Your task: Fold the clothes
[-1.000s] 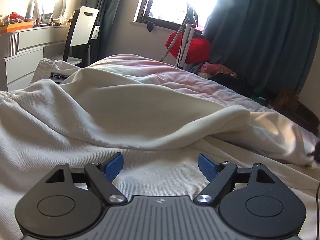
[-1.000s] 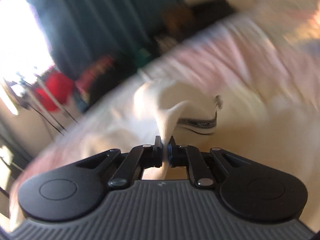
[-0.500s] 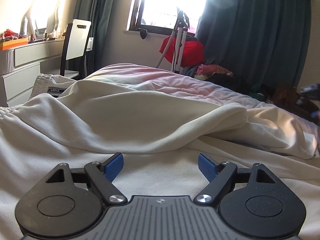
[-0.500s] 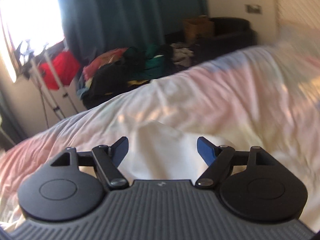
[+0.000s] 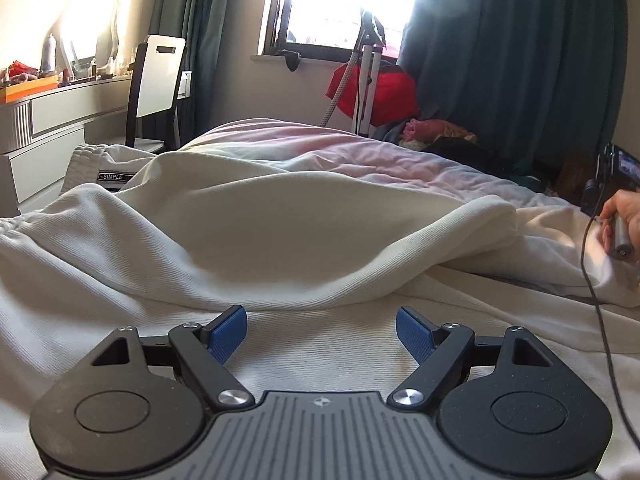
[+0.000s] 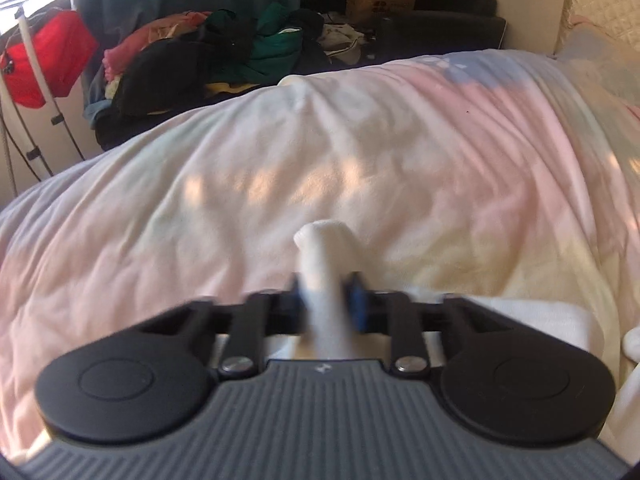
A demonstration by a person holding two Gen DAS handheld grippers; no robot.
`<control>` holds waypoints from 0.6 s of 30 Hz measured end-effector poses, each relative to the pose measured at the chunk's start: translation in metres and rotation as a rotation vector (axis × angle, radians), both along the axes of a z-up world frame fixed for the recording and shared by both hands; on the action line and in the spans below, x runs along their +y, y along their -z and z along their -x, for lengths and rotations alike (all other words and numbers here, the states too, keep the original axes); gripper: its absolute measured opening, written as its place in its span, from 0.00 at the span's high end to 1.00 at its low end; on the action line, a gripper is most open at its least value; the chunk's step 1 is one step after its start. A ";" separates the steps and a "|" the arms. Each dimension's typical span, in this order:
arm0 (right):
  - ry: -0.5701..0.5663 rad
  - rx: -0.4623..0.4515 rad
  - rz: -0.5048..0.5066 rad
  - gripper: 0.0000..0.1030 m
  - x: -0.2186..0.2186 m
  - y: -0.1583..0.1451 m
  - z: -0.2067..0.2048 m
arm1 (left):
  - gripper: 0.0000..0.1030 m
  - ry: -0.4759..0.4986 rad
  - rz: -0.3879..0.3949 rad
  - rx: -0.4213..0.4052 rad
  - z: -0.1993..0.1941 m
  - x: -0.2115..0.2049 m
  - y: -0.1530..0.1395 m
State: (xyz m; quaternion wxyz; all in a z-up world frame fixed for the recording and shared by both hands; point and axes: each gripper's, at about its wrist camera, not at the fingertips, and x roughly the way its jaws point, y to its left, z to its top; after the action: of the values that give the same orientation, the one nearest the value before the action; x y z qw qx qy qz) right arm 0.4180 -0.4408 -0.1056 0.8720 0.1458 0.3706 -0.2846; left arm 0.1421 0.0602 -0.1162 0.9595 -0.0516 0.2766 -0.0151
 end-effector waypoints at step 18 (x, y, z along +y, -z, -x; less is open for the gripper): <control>0.033 -0.711 -0.081 0.92 -0.058 -0.121 0.178 | 0.19 0.008 0.032 -0.075 0.029 0.001 -0.027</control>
State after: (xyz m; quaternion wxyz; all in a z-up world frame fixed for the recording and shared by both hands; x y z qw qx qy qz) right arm 0.2397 -0.4991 0.0153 0.9352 0.2763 0.0524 -0.2151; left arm 0.1134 0.0613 -0.0887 0.9682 -0.0651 0.2404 -0.0250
